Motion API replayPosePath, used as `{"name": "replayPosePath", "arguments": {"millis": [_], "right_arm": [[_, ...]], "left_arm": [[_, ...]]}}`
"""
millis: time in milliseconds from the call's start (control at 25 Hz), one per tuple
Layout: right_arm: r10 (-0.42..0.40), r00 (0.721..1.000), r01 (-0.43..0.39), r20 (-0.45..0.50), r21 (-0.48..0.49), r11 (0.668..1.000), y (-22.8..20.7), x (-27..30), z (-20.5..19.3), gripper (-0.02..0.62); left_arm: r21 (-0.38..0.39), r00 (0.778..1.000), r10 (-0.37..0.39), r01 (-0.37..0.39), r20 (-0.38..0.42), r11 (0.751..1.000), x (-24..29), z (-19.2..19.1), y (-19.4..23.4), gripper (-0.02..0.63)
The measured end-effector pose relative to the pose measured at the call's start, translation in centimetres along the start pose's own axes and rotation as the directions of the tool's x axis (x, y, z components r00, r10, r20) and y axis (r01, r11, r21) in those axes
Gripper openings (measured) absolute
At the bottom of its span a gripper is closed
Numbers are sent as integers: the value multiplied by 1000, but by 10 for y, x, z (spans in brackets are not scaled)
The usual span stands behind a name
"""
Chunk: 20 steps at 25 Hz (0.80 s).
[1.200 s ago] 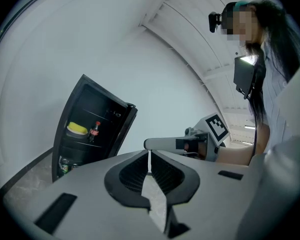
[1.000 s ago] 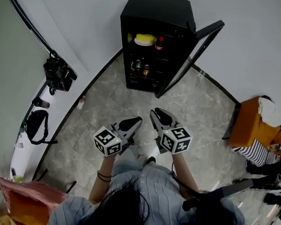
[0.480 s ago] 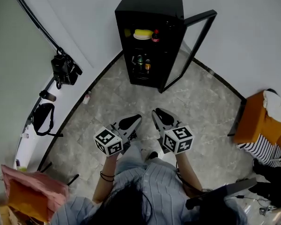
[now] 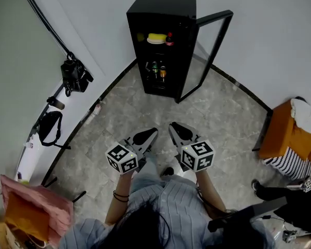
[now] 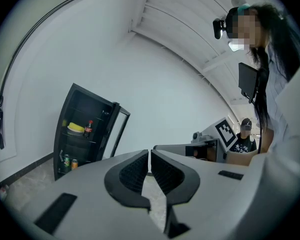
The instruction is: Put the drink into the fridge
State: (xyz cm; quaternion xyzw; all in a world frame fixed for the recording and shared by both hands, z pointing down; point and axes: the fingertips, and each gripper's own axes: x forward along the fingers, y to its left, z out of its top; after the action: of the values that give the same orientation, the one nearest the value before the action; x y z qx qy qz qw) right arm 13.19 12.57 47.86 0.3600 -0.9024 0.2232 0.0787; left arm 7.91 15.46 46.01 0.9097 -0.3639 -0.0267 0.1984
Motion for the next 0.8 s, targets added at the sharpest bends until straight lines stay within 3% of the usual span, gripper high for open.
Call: {"name": "replayPosePath", "arguments": {"millis": [800], "right_arm": [[13,1000,-13,-20,-15,1000,12,-25,-9,38]], "left_arm": [[13,1000,-4,4,-8,1000,-7,-10,-34,6]]}}
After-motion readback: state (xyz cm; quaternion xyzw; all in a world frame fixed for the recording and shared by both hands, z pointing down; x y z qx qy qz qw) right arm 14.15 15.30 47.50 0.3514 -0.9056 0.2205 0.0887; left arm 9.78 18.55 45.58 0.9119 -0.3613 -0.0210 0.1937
